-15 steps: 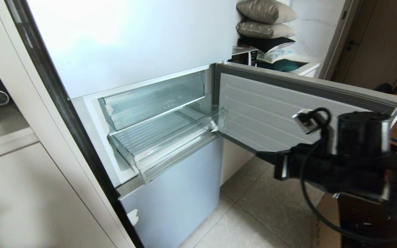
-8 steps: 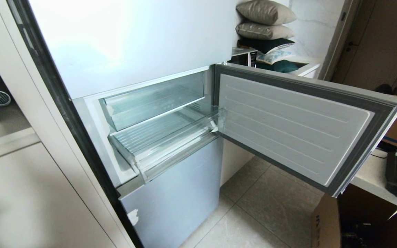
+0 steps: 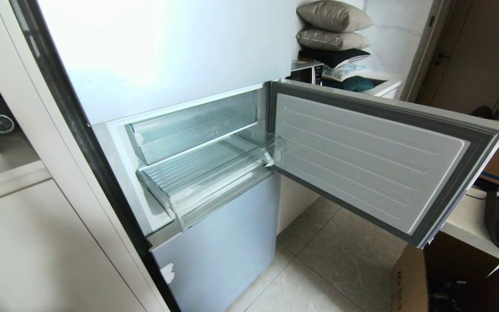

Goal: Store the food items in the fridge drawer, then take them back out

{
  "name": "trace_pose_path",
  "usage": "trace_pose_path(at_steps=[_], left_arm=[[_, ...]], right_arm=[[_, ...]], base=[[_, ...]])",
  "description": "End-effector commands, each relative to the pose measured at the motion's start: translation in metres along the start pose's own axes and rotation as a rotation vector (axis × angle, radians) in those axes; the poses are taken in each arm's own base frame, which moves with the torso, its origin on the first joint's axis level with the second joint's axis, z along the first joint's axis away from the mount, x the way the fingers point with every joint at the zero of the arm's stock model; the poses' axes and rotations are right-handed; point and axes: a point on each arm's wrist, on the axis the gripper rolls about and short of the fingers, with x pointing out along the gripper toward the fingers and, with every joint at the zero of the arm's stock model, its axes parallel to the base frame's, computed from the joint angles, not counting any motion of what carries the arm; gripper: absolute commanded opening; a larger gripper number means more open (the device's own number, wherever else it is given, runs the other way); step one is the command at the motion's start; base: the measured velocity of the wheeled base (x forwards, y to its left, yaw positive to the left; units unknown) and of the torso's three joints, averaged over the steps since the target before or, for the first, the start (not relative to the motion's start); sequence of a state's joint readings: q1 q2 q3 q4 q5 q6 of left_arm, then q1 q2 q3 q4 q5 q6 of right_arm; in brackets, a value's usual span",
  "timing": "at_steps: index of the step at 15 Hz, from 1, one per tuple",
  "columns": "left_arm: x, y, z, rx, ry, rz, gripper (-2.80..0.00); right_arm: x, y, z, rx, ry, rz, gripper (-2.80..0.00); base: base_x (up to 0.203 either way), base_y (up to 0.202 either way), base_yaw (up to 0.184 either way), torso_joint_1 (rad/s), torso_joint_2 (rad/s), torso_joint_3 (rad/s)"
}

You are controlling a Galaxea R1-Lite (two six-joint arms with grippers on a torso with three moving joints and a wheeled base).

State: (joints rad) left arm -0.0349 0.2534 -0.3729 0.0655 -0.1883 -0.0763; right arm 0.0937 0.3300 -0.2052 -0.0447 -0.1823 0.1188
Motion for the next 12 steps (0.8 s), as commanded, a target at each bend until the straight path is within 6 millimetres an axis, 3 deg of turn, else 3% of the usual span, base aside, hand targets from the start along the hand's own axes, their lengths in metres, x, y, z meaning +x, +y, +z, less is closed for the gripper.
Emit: trace_pose_path(at_steps=[1,3,6,10,12], left_arm=[[0.071,0.007,0.025,-0.09,0.268,-0.14,-2.8],[0.127,0.009,0.025,-0.134,0.394,-0.237,-2.8],[0.204,-0.001,0.002,-0.108,0.505,-0.318,-2.8],[0.287,-0.042,-0.053,0.002,0.581,-0.318,-2.8],[0.315,-0.067,-0.076,0.055,0.547,-0.291,-2.8]], right_arm=[[0.002,-0.004,-0.039,-0.091,0.053,-0.01,-2.8],[0.004,-0.005,-0.048,-0.155,0.051,0.001,-2.8],[0.004,-0.003,-0.049,-0.165,0.057,0.081,-2.8],[0.003,-0.002,-0.056,-0.199,0.12,0.153,-2.8],[0.003,-0.003,-0.06,-0.209,0.167,0.163,-2.8]], base=[[0.0,0.0,0.0,0.0,0.0,0.0],[0.0,0.0,0.0,0.0,0.0,0.0],[0.0,0.0,0.0,0.0,0.0,0.0],[0.0,0.0,0.0,0.0,0.0,0.0],[0.0,0.0,0.0,0.0,0.0,0.0]])
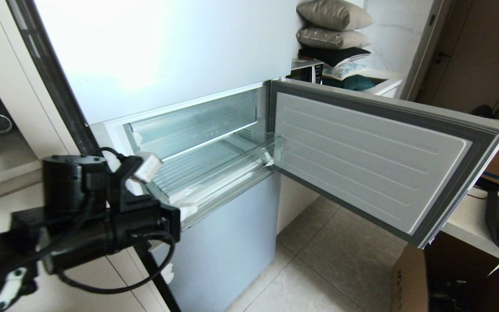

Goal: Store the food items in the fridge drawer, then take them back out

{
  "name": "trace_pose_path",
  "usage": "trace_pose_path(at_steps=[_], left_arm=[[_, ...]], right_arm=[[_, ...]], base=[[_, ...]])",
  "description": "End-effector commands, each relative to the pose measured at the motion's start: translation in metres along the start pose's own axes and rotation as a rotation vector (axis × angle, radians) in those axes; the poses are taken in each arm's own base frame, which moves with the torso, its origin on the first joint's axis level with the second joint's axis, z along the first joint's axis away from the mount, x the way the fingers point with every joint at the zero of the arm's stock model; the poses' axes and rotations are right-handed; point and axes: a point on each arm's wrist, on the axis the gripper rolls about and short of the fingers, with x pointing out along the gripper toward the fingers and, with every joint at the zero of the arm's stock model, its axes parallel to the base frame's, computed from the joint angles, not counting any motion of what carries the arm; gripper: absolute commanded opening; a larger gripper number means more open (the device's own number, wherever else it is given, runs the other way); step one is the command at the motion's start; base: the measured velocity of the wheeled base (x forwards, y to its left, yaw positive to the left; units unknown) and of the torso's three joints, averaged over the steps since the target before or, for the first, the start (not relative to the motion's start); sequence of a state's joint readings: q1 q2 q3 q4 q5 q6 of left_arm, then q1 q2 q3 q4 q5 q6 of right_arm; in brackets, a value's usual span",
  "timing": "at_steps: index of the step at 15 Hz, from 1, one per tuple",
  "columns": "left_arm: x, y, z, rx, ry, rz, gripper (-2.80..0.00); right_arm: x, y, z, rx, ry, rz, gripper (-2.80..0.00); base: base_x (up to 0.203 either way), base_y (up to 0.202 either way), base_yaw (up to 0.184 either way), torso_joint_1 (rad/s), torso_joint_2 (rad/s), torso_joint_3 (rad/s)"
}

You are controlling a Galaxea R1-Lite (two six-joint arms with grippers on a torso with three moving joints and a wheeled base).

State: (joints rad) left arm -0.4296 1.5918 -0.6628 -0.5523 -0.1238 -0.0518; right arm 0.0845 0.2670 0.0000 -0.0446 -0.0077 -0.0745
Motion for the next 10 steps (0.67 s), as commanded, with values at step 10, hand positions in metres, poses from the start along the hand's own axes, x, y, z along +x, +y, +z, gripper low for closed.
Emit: trace_pose_path(at_steps=[10], left_arm=[[0.099,-0.012,-0.008,0.036,-0.06,0.246,-2.8]], right_arm=[[0.0,0.001,-0.004,-0.048,0.051,0.136,-2.8]], base=[[0.0,0.0,0.0,0.0,0.0,0.0]])
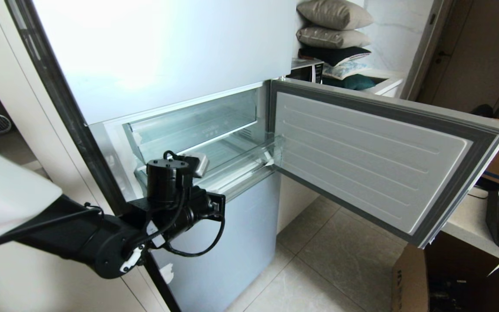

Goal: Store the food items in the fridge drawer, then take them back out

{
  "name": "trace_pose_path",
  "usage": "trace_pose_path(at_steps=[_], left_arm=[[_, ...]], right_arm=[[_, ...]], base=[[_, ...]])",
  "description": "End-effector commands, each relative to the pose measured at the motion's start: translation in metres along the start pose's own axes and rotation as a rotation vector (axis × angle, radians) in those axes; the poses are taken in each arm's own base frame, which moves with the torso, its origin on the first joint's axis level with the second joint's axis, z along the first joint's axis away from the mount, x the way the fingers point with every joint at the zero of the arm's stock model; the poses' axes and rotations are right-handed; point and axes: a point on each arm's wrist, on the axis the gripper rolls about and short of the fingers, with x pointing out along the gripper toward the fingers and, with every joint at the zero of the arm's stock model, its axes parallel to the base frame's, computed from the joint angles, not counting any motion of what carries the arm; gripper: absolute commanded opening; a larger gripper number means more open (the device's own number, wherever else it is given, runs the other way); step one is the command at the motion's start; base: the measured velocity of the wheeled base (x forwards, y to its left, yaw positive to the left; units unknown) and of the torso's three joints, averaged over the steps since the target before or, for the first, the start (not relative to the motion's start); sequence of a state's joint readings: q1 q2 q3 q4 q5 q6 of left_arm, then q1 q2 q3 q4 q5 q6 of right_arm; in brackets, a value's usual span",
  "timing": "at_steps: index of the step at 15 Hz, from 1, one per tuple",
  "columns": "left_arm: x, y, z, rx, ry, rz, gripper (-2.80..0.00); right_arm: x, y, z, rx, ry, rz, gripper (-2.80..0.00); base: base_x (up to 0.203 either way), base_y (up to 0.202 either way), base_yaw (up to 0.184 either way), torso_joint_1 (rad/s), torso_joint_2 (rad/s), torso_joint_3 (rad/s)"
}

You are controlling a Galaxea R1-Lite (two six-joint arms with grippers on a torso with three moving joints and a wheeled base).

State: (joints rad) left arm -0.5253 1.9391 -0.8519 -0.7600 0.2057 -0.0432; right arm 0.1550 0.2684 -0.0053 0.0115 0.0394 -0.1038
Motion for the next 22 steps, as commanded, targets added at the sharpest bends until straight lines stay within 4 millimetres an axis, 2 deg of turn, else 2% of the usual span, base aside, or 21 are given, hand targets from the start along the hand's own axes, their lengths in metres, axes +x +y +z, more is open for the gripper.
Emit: trace_pose_path(at_steps=[1,3,7,11,15,20,22], left_arm=[[0.004,0.005,-0.002,-0.007,0.0,0.02,-2.8],[0.004,0.007,-0.002,-0.01,-0.014,0.024,-2.8],[0.005,0.015,-0.005,-0.015,-0.001,0.047,-2.8],[0.01,0.012,-0.01,-0.01,0.015,0.048,-2.8],[0.013,0.013,-0.013,-0.011,0.015,0.078,-2.8],[0.023,0.013,-0.013,-0.012,0.009,0.086,-2.8],[0.037,0.011,-0.014,-0.014,0.006,0.09,-2.8]], right_arm=[[0.0,0.0,0.0,-0.005,0.004,0.05,-2.8],[0.0,-0.001,0.0,0.031,-0.001,0.085,-2.8],[0.001,-0.001,0.0,0.077,0.012,0.005,-2.8],[0.0,-0.001,0.0,0.084,0.002,-0.003,-2.8],[-0.001,-0.001,0.0,0.099,0.002,-0.162,-2.8],[-0.016,0.004,-0.007,0.088,-0.209,-0.218,-2.8],[-0.017,0.004,-0.007,0.088,-0.221,-0.216,-2.8]], base=[[0.0,0.0,0.0,0.0,0.0,0.0],[0.0,0.0,0.0,0.0,0.0,0.0],[0.0,0.0,0.0,0.0,0.0,0.0],[0.0,0.0,0.0,0.0,0.0,0.0],[0.0,0.0,0.0,0.0,0.0,0.0],[0.0,0.0,0.0,0.0,0.0,0.0],[0.0,0.0,0.0,0.0,0.0,0.0]])
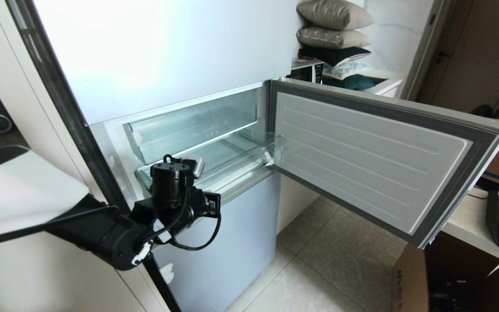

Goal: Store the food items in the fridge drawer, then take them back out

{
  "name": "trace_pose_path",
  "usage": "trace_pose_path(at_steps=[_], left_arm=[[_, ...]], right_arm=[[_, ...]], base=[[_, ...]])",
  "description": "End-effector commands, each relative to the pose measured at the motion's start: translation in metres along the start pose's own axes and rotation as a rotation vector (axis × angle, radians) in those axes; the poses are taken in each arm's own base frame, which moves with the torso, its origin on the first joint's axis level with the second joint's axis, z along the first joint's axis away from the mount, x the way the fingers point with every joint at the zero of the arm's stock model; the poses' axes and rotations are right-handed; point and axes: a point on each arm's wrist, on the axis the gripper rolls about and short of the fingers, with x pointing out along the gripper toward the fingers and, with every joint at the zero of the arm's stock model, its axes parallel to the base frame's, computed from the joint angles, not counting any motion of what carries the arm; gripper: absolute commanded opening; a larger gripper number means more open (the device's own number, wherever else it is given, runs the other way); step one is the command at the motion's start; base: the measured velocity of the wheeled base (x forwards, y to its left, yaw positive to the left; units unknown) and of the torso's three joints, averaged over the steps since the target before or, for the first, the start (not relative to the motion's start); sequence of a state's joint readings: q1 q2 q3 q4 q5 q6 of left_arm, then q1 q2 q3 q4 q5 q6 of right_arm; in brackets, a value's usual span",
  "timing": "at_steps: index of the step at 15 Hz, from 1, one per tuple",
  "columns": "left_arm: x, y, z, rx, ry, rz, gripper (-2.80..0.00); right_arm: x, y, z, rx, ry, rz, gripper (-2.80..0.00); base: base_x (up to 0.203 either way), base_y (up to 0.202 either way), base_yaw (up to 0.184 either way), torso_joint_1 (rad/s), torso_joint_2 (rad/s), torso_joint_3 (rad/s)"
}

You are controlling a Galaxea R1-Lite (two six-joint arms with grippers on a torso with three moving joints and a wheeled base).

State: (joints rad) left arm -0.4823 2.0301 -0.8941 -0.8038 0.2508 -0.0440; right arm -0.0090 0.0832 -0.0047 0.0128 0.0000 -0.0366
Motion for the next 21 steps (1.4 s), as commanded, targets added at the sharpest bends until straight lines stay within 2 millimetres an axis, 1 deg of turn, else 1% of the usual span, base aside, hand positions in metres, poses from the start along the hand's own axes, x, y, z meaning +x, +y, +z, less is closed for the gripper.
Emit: trace_pose_path(at_steps=[1,3,6,9,12,14,16,18,20,21], left_arm=[[0.018,-0.003,-0.005,0.0,0.004,0.008,-2.8],[0.031,-0.001,-0.007,-0.005,-0.001,0.023,-2.8],[0.045,0.002,-0.004,-0.017,-0.027,0.046,-2.8],[0.069,0.008,-0.002,-0.032,-0.057,0.086,-2.8],[0.089,0.018,-0.001,-0.047,-0.082,0.125,-2.8],[0.094,0.021,-0.002,-0.051,-0.086,0.143,-2.8],[0.112,0.024,-0.001,-0.06,-0.113,0.172,-2.8],[0.121,0.026,0.006,-0.073,-0.152,0.207,-2.8],[0.126,0.027,0.013,-0.084,-0.184,0.235,-2.8],[0.129,0.031,0.016,-0.091,-0.2,0.255,-2.8]], right_arm=[[-0.006,0.0,-0.002,-0.001,-0.079,-0.001,-2.8],[-0.006,0.0,-0.002,0.0,-0.09,-0.002,-2.8],[-0.006,0.0,-0.002,0.004,-0.09,-0.002,-2.8],[-0.006,0.0,-0.002,0.015,-0.088,-0.001,-2.8],[-0.006,0.0,-0.002,0.018,-0.088,-0.001,-2.8],[-0.006,0.0,-0.002,0.02,-0.089,-0.002,-2.8],[-0.006,0.0,-0.002,0.024,-0.09,-0.001,-2.8],[-0.006,0.0,-0.002,0.03,-0.09,-0.001,-2.8],[-0.006,0.0,-0.002,0.03,-0.09,-0.001,-2.8],[-0.006,0.0,-0.002,0.03,-0.09,-0.001,-2.8]], base=[[0.0,0.0,0.0,0.0,0.0,0.0],[0.0,0.0,0.0,0.0,0.0,0.0],[0.0,0.0,0.0,0.0,0.0,0.0],[0.0,0.0,0.0,0.0,0.0,0.0],[0.0,0.0,0.0,0.0,0.0,0.0],[0.0,0.0,0.0,0.0,0.0,0.0],[0.0,0.0,0.0,0.0,0.0,0.0],[0.0,0.0,0.0,0.0,0.0,0.0],[0.0,0.0,0.0,0.0,0.0,0.0],[0.0,0.0,0.0,0.0,0.0,0.0]])
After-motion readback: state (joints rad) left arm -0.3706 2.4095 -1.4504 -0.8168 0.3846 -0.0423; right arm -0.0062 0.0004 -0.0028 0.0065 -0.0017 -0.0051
